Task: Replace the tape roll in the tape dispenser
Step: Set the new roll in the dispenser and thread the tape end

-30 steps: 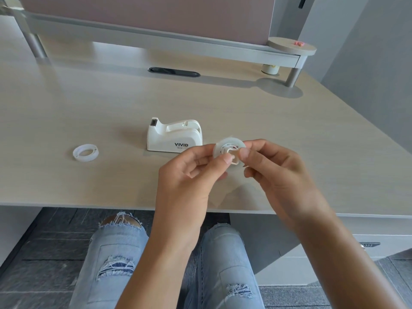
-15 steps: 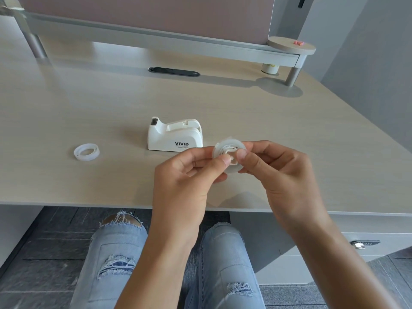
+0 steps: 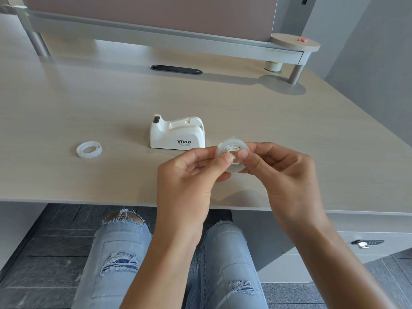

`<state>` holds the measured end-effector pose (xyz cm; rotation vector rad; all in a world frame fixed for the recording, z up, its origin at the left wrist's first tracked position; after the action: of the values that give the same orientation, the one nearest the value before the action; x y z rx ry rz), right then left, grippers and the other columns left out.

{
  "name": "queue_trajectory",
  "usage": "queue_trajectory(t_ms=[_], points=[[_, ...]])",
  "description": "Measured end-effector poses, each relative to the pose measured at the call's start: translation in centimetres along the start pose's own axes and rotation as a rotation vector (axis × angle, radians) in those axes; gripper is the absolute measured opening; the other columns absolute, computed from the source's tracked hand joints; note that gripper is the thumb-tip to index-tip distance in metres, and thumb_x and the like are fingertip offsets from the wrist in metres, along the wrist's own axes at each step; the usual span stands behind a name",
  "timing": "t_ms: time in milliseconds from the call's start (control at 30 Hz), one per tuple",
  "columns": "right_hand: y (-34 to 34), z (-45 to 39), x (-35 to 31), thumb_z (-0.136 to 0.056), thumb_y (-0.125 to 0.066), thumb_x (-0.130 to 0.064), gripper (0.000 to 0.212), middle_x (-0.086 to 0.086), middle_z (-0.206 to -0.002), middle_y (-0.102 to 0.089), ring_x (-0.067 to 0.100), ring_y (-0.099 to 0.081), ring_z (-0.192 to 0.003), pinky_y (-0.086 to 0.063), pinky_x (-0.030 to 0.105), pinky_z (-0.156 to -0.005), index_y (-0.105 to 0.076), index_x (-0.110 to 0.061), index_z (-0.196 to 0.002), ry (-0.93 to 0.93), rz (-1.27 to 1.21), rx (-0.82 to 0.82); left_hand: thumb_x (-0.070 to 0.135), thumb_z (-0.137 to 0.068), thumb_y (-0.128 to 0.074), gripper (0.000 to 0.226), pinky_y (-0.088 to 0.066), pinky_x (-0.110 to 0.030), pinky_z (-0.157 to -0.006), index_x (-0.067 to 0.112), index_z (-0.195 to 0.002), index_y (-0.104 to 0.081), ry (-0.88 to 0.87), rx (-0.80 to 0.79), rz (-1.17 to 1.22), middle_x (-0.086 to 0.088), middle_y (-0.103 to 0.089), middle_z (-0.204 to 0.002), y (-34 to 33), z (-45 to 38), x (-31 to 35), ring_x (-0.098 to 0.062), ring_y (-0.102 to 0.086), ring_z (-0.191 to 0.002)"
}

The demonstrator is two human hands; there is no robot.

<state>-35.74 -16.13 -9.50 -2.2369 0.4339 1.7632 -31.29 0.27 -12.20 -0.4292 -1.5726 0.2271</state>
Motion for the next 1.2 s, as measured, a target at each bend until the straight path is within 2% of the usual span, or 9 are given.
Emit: queue_trajectory(t_ms=[233,433,600,700,800,967,1067,1133,1200], points=[[0.1,-0.1,0.3,-0.077,-0.08,-0.026,0.024,0.01,-0.09,-0.084,0.022,-0.075,-0.081,-0.064,0.038,-0.084,-0.083,-0.008,-0.092,-0.001,-0.002,0.008,0.005,-0.083,-0.081,0.009,-0.064,-0.041,-0.083,0.007,-0.091,-0.083,0.01,0.015,-0.003,-0.013,-0.084,-0.086,-0.1,0.0,-0.4,-0.037,-0.079,-0.089],[0.3,-0.2,0.5,-0.076,-0.081,-0.026,0.025,0.008,-0.089,-0.084,0.017,-0.075,-0.079,-0.06,0.025,-0.075,-0.083,-0.007,-0.093,0.0,0.003,0.015,0.006,-0.083,-0.081,0.008,-0.063,-0.036,-0.079,0.009,-0.091,-0.083,0.019,0.017,-0.013,-0.011,-0.084,-0.086,-0.1,-0.2,-0.7,-0.025,-0.078,-0.081],[0.4,-0.2,0.8,-0.076,-0.081,-0.027,0.028,0.01,-0.091,-0.084,0.027,-0.077,-0.083,-0.064,0.035,-0.082,-0.083,-0.006,-0.094,0.001,0.004,0.029,0.004,-0.085,-0.08,0.007,-0.061,-0.026,-0.073,0.009,-0.09,-0.083,0.019,0.014,-0.015,-0.008,-0.084,-0.083,-0.2,-0.1,-0.8,-0.018,-0.077,-0.077],[0.5,-0.2,1.1,-0.076,-0.082,-0.026,0.029,0.011,-0.092,-0.084,0.043,-0.076,-0.091,-0.064,0.044,-0.087,-0.083,-0.005,-0.095,0.005,-0.001,0.041,0.004,-0.085,-0.08,0.007,-0.06,-0.025,-0.071,0.008,-0.09,-0.083,0.018,0.029,-0.02,-0.008,-0.084,-0.083,0.0,-0.2,-0.9,-0.017,-0.076,-0.074],[0.4,-0.3,1.3,-0.077,-0.081,-0.026,0.028,0.012,-0.093,-0.084,0.046,-0.075,-0.094,-0.063,0.049,-0.089,-0.083,-0.004,-0.096,0.001,-0.012,0.04,0.005,-0.085,-0.08,0.008,-0.061,-0.026,-0.072,0.008,-0.091,-0.083,0.018,0.034,-0.03,-0.007,-0.084,-0.083,0.0,-0.3,-1.0,-0.015,-0.076,-0.074],[0.2,-0.7,1.6,-0.081,-0.079,-0.029,0.026,0.009,-0.094,-0.083,0.022,-0.074,-0.083,-0.061,0.033,-0.08,-0.083,-0.009,-0.098,-0.022,-0.044,0.042,0.011,-0.092,-0.073,0.013,-0.064,-0.038,-0.081,0.012,-0.086,-0.084,0.029,0.032,0.008,-0.01,-0.084,-0.086,-0.5,-0.3,-0.6,-0.026,-0.079,-0.081],[0.9,-1.0,1.4,-0.09,-0.077,-0.015,0.016,0.01,-0.098,-0.08,0.019,-0.072,-0.083,-0.059,0.029,-0.075,-0.078,-0.006,-0.103,0.019,-0.035,0.109,0.01,-0.101,-0.058,0.035,-0.065,-0.04,-0.078,0.012,-0.078,-0.084,0.074,0.038,0.122,-0.014,-0.083,-0.083,-0.4,-0.2,-0.7,-0.026,-0.079,-0.078],[1.1,-1.0,0.7,-0.094,-0.073,-0.007,0.005,0.01,-0.095,-0.077,0.018,-0.07,-0.082,-0.058,0.028,-0.073,-0.074,-0.005,-0.098,0.084,0.006,0.121,0.003,-0.101,-0.056,0.03,-0.064,-0.042,-0.081,0.004,-0.086,-0.082,0.077,0.017,0.139,-0.018,-0.082,-0.087,-0.5,-0.1,-0.7,-0.028,-0.078,-0.082],[0.6,-0.7,0.3,-0.098,-0.066,-0.001,0.008,0.012,-0.095,-0.078,0.02,-0.072,-0.084,-0.06,0.029,-0.075,-0.074,-0.002,-0.096,0.128,0.047,0.087,-0.002,-0.097,-0.06,0.022,-0.064,-0.041,-0.083,0.001,-0.091,-0.081,0.064,0.016,0.124,-0.018,-0.082,-0.091,-0.6,0.0,-0.7,-0.027,-0.078,-0.085]])
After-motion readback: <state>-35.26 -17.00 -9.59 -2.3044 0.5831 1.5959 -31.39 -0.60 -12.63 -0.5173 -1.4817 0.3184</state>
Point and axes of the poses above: each hand's wrist, its own z-axis away from the middle knuckle, its own y-axis out of the back of the hand, x = y × z, the point moved 8 cm from there along -z, towards the middle knuckle
